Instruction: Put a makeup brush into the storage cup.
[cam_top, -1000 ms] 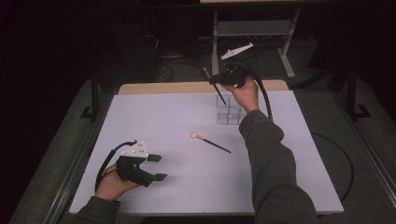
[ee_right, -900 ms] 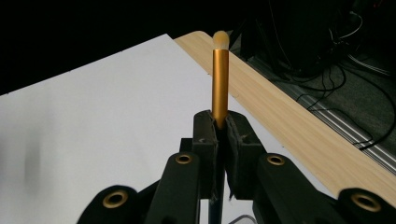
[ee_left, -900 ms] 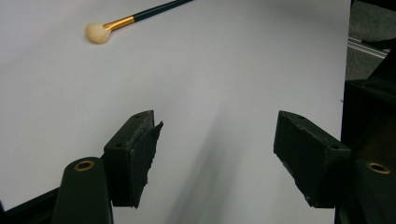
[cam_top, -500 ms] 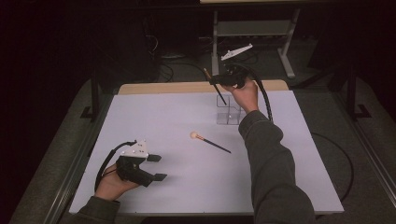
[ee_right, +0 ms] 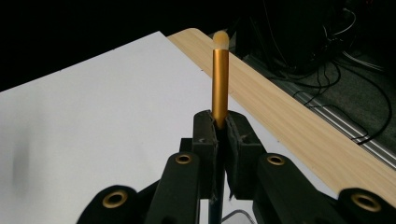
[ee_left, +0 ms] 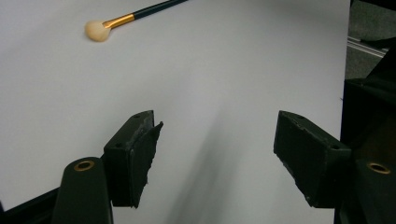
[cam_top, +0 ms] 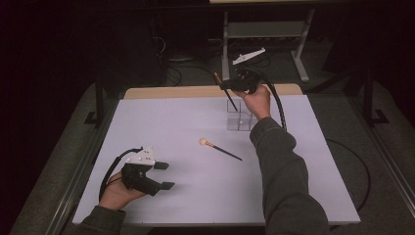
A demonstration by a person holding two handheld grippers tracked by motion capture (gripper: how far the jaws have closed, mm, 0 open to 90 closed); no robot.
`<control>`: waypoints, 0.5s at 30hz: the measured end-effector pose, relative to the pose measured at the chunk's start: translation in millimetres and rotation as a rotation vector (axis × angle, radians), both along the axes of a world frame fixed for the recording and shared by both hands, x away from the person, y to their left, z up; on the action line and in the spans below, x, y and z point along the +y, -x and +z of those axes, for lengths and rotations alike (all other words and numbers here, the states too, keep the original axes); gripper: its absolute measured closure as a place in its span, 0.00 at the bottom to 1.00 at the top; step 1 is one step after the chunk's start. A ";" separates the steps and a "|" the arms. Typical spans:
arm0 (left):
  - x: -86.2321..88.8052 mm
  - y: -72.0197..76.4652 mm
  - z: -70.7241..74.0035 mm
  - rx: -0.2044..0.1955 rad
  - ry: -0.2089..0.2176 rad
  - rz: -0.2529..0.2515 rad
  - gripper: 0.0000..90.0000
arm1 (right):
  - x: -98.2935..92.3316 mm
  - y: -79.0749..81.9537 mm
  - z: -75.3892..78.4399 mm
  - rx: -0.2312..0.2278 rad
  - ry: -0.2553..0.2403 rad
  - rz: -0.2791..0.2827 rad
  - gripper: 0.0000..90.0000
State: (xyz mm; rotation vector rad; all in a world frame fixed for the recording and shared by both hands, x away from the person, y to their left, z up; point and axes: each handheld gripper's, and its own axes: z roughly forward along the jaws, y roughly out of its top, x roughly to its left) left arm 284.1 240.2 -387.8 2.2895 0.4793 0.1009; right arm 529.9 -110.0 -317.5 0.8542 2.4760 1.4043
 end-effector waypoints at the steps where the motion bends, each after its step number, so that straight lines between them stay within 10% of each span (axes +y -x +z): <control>1: -0.3 0.1 -0.3 0.000 0.002 -0.001 0.32 | -0.1 0.0 -0.7 0.004 0.000 0.000 0.91; 15: -1.0 0.2 -0.6 0.006 0.005 -0.003 0.32 | -1.7 1.3 -5.2 0.003 -0.001 -0.002 0.91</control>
